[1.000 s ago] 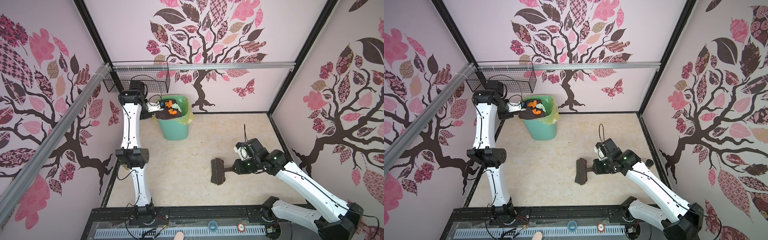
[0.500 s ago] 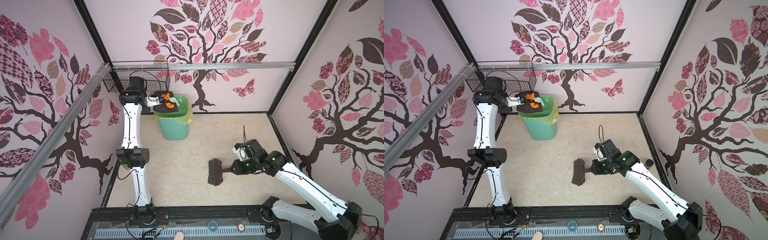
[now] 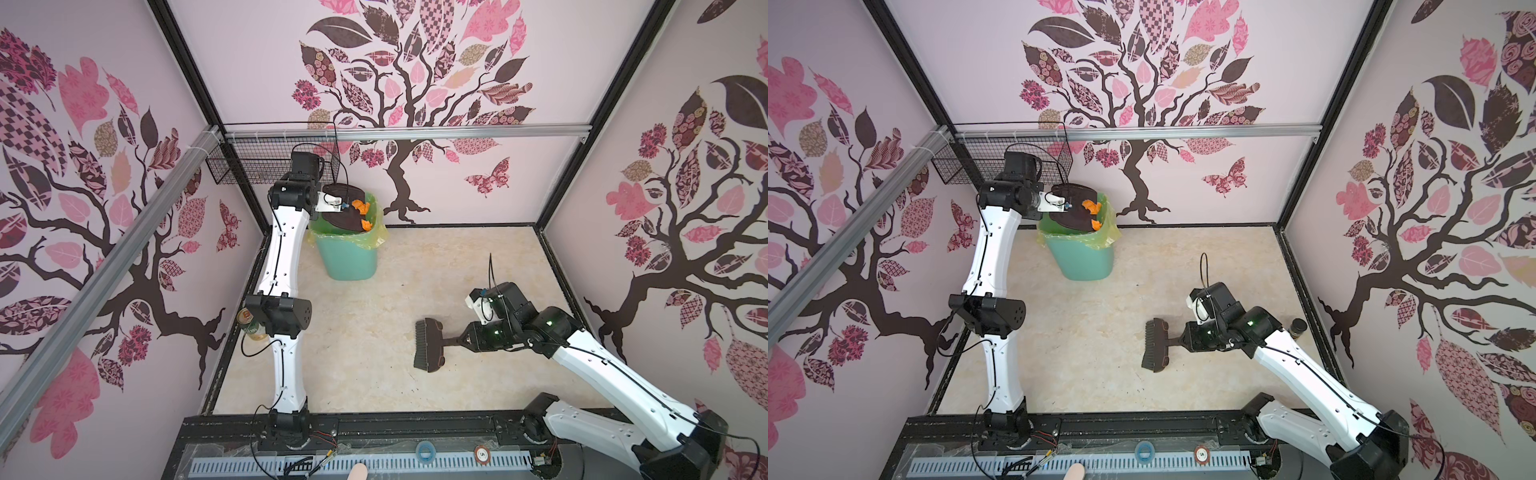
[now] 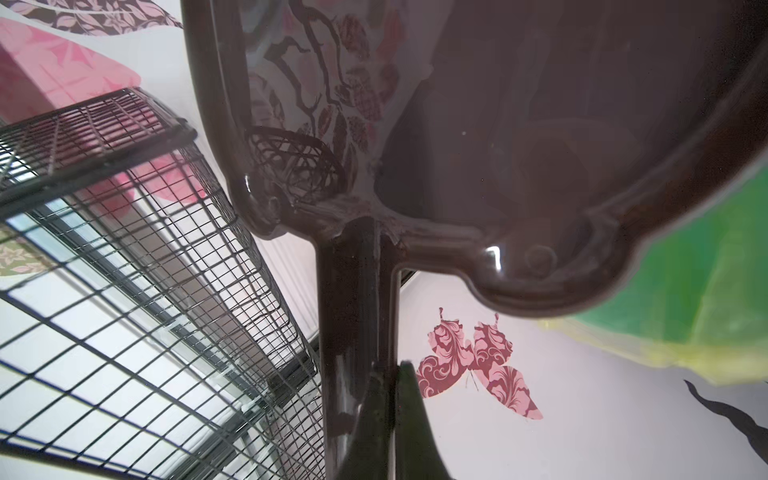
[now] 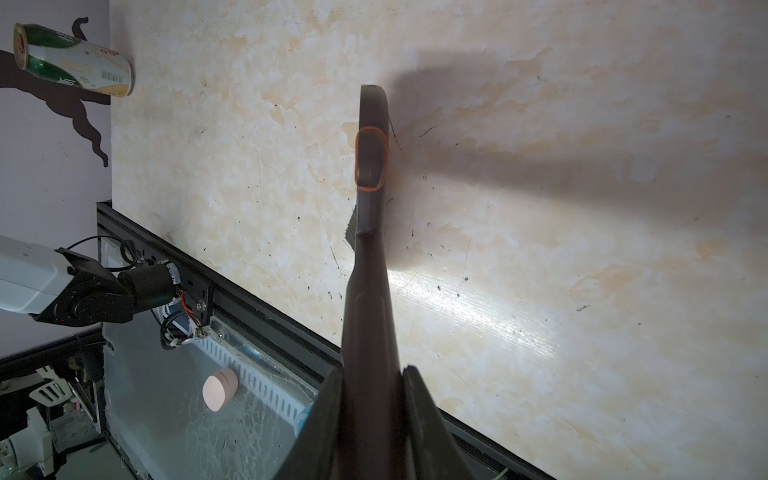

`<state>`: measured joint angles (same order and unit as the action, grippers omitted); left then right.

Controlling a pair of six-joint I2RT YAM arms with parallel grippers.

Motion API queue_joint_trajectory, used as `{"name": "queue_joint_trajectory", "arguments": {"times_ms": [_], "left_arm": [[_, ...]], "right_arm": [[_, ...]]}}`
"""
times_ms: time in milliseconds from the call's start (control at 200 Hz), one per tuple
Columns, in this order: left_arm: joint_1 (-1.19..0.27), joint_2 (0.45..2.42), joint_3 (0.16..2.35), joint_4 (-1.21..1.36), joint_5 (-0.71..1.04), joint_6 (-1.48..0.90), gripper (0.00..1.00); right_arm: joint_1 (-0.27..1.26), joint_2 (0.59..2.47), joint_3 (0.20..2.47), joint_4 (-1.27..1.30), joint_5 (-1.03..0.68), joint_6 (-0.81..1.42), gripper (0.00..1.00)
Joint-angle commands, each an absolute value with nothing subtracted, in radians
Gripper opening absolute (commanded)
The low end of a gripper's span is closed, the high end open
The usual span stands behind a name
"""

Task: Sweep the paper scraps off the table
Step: 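Tilt the dustpan with the left gripper to dump the scraps into the bin, then lower the dustpan with the left gripper while the right gripper sets down the brush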

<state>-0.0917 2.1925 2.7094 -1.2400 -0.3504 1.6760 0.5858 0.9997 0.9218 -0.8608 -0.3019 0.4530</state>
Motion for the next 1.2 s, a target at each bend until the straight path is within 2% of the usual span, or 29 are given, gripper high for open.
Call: {"name": "queue_joint_trajectory", "arguments": {"times_ms": [0, 115, 225, 425, 665, 800, 980, 1195], "left_arm": [[-0.087, 2.153, 2.706, -1.17, -0.364, 1.68, 0.0], [-0.078, 2.153, 2.725, -1.234, -0.335, 1.627, 0.0], [-0.053, 2.15, 2.77, -1.349, -0.233, 1.497, 0.0], [-0.026, 2.047, 2.699, -1.457, -0.01, 1.317, 0.0], [0.01, 2.006, 2.717, -1.582, 0.118, 1.255, 0.0], [0.002, 1.924, 2.647, -1.653, 0.165, 1.244, 0.0], [-0.049, 1.71, 2.363, -1.663, 0.193, 1.221, 0.0], [-0.127, 1.325, 1.728, -1.442, 0.159, 1.168, 0.0]], "right_arm": [[0.58, 0.985, 0.909, -0.894, -0.285, 0.457, 0.0], [0.581, 0.986, 0.907, -0.889, -0.287, 0.459, 0.0], [0.581, 0.988, 0.909, -0.885, -0.284, 0.464, 0.0], [0.581, 1.001, 0.921, -0.893, -0.282, 0.46, 0.0], [0.581, 1.009, 0.943, -0.891, -0.287, 0.471, 0.0], [0.581, 1.005, 0.951, -0.905, -0.279, 0.467, 0.0], [0.581, 1.016, 1.009, -0.959, -0.206, 0.443, 0.0], [0.57, 1.106, 1.148, -1.016, -0.059, 0.394, 0.0]]}}
